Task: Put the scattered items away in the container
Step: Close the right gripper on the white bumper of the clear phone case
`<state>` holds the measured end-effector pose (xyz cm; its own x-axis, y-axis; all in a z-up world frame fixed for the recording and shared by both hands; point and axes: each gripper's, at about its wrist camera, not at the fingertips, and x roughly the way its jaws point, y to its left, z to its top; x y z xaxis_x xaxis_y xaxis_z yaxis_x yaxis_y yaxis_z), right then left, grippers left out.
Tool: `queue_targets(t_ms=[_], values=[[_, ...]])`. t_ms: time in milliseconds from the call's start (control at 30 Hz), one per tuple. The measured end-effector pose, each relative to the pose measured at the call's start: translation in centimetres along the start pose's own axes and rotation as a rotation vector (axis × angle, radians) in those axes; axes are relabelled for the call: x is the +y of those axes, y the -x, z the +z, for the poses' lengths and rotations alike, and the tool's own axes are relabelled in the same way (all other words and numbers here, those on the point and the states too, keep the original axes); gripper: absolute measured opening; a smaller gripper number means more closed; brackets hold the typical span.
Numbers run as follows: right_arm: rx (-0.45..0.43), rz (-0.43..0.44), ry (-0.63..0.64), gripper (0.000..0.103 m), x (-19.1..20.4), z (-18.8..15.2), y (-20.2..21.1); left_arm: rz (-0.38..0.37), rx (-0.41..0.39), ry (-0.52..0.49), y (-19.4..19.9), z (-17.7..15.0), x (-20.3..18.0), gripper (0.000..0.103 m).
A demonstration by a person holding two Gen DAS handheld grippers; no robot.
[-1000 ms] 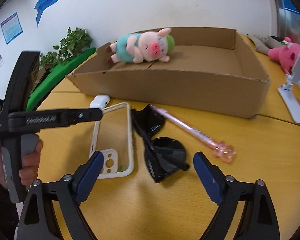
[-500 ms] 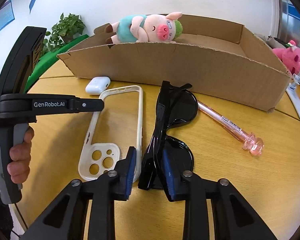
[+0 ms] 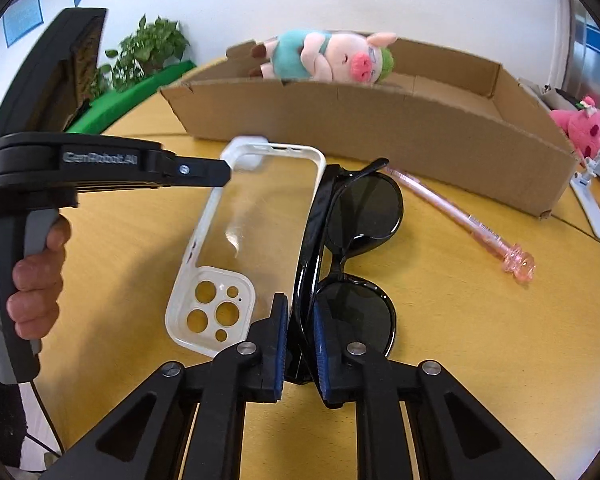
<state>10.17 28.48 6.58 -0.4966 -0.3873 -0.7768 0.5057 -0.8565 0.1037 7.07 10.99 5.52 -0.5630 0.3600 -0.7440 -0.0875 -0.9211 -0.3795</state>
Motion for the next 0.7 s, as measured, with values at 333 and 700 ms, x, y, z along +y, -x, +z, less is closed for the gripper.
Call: queue_targets(t_ms=[333, 700], values=[[-0.077, 0.022, -0.034, 0.012, -1.8, 1.1, 2.4, -0.05, -0.081, -0.057, 2.7, 1.5, -3.1, 0.006], [-0.037, -0.146, -0.111, 0.063, -5.2, -0.1, 1.9, -0.027, 0.015, 0.015, -1.1, -0.4, 0.0, 0.0]])
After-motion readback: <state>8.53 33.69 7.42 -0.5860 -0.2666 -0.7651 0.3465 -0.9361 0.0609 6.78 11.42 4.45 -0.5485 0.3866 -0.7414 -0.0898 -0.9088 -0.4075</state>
